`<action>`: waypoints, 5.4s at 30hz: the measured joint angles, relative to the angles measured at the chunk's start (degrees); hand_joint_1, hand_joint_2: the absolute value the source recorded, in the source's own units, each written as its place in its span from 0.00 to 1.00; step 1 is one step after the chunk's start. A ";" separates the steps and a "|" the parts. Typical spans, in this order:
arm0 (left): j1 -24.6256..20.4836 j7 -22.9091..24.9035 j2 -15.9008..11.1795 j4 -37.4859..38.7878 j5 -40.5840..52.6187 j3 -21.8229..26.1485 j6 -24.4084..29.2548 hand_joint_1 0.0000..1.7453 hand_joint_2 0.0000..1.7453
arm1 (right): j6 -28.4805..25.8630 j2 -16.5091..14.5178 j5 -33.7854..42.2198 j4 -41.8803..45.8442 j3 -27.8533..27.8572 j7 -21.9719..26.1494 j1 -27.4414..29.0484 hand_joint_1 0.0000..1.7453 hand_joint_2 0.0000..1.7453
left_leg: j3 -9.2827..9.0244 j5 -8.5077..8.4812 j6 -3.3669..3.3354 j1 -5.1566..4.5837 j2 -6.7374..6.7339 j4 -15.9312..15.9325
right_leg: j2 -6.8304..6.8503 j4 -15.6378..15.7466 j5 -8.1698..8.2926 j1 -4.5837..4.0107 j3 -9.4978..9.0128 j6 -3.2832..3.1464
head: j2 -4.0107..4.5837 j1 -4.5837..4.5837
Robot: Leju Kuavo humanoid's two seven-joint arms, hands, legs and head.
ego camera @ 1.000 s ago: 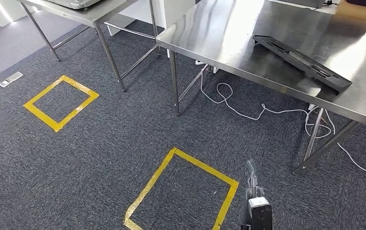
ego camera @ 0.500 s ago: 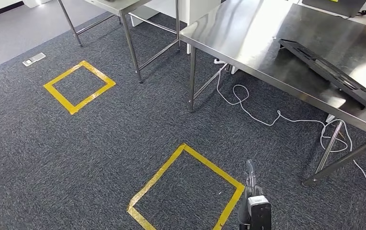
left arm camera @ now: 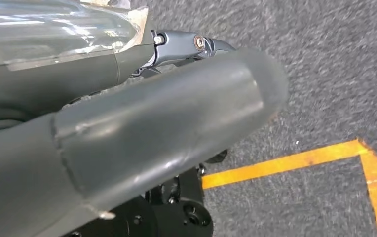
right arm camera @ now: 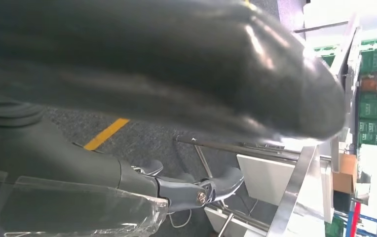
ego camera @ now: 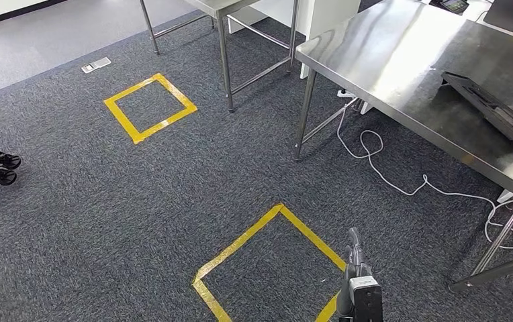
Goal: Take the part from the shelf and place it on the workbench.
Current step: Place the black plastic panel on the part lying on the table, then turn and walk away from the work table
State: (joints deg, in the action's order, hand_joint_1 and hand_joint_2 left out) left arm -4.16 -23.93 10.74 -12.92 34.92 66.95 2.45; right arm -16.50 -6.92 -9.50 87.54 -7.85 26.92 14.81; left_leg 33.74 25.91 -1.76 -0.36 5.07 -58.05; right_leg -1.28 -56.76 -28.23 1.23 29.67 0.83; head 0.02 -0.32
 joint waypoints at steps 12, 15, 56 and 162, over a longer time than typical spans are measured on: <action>-0.61 0.26 -0.02 0.00 -0.01 0.26 0.67 0.00 0.00 | 0.00 -0.13 -0.33 0.00 0.19 -0.28 -0.38 0.00 0.00 | -0.96 0.89 2.00 1.54 -8.79 0.17 | 6.65 0.21 -0.73 -0.28 -0.52 0.59 | 0.00 0.42; -0.64 0.25 0.00 0.00 -0.09 0.34 0.78 0.00 0.00 | 0.01 -0.15 -0.46 -0.01 0.20 -0.28 -0.62 0.00 0.00 | -0.88 0.49 0.62 0.97 -6.96 0.54 | 7.29 -0.18 -1.17 -0.41 -0.87 1.66 | 0.00 0.26; -0.64 2.05 -0.08 0.09 0.19 2.19 4.31 0.00 0.00 | -12.84 2.34 -6.07 -60.22 6.52 -14.26 -21.21 0.00 0.00 | 0.06 -1.03 -0.89 0.61 0.64 0.60 | -0.70 -4.41 -1.79 -0.40 2.71 2.59 | 0.00 -0.21; -0.89 5.81 -0.27 0.63 2.85 3.04 9.11 0.00 0.00 | -12.17 1.14 -10.62 -77.11 8.23 -36.52 -17.38 0.00 0.00 | 5.50 5.62 1.97 1.20 -5.17 -13.46 | 4.79 -0.69 -0.61 -0.66 0.14 -1.44 | 0.00 0.74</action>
State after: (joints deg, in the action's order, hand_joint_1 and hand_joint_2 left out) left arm -5.05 -18.12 10.47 -12.28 37.77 69.99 11.56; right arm -28.67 -5.79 -20.12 10.43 0.38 -9.60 -2.57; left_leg 39.24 31.53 0.20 0.84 -0.09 -71.50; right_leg 3.51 -57.46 -28.84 0.58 29.81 -0.61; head 0.02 0.43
